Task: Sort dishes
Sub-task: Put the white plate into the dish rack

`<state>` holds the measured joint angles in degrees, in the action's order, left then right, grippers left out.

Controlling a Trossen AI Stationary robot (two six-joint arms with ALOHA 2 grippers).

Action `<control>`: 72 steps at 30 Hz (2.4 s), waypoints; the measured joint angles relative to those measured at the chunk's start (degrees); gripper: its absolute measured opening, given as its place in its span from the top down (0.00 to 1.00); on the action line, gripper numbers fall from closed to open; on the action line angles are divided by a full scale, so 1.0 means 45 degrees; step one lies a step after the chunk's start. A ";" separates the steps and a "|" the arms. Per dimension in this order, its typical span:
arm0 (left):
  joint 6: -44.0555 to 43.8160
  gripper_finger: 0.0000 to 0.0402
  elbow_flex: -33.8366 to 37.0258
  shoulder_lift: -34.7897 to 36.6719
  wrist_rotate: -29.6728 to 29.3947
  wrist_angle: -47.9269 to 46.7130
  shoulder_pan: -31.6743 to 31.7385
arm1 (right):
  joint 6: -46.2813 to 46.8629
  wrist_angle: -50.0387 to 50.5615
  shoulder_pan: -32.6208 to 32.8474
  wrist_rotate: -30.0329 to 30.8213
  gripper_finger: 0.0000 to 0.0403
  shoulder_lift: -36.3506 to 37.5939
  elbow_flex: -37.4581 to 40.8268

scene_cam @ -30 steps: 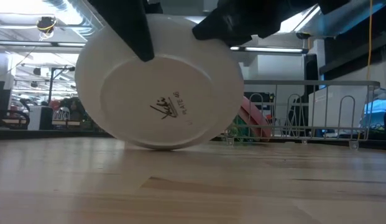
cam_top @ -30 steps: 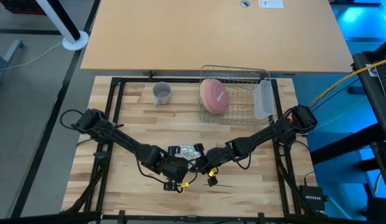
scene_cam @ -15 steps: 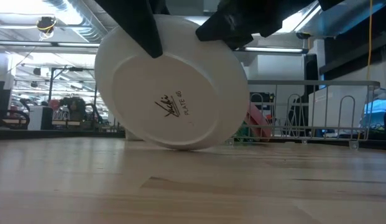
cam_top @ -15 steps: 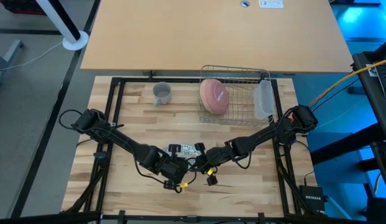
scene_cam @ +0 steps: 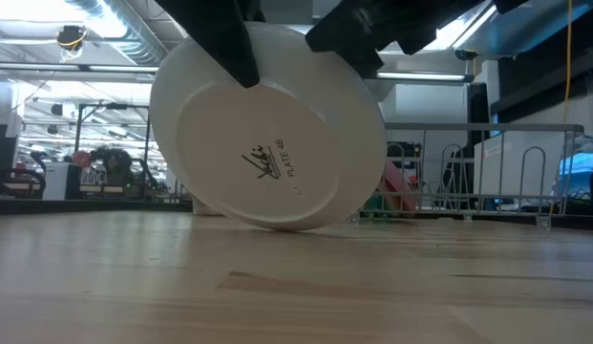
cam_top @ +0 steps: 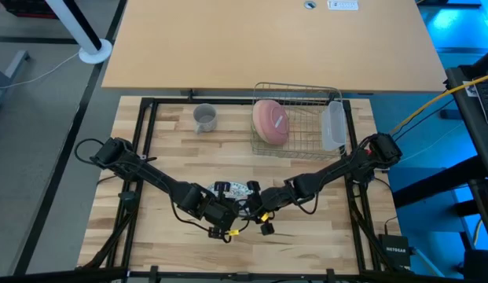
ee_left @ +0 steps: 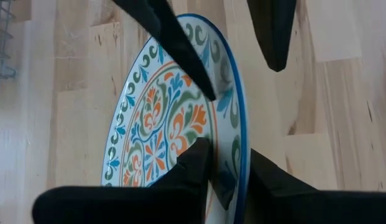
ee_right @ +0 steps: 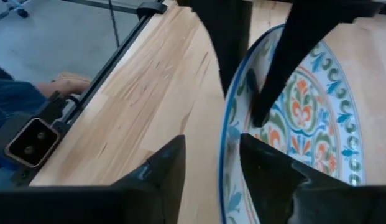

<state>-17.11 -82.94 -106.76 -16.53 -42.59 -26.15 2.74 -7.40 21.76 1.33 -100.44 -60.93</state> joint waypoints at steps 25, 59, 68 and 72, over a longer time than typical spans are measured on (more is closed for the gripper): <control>-0.0780 0.95 0.0039 0.1041 -0.0170 -0.0685 -0.0457 | -0.0391 0.9873 0.0004 0.1961 0.57 0.0000 -0.5060; -0.3047 0.97 -0.0537 0.1933 0.0990 0.1669 -0.0777 | 0.1363 1.6438 -0.0005 0.7562 0.57 0.3046 -0.6815; -0.3559 0.97 -0.1537 0.1957 0.1085 0.4869 0.1029 | 0.2445 1.6280 -0.0005 1.0292 0.57 0.6718 -0.6815; -0.4486 0.97 -0.1564 0.1962 0.1774 0.6603 0.2456 | 0.2467 1.6295 -0.0005 1.1295 0.57 0.7844 -0.6815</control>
<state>-37.30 -89.97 -97.93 -8.55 -12.87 -15.10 13.85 65.93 21.74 52.16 -65.14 -91.59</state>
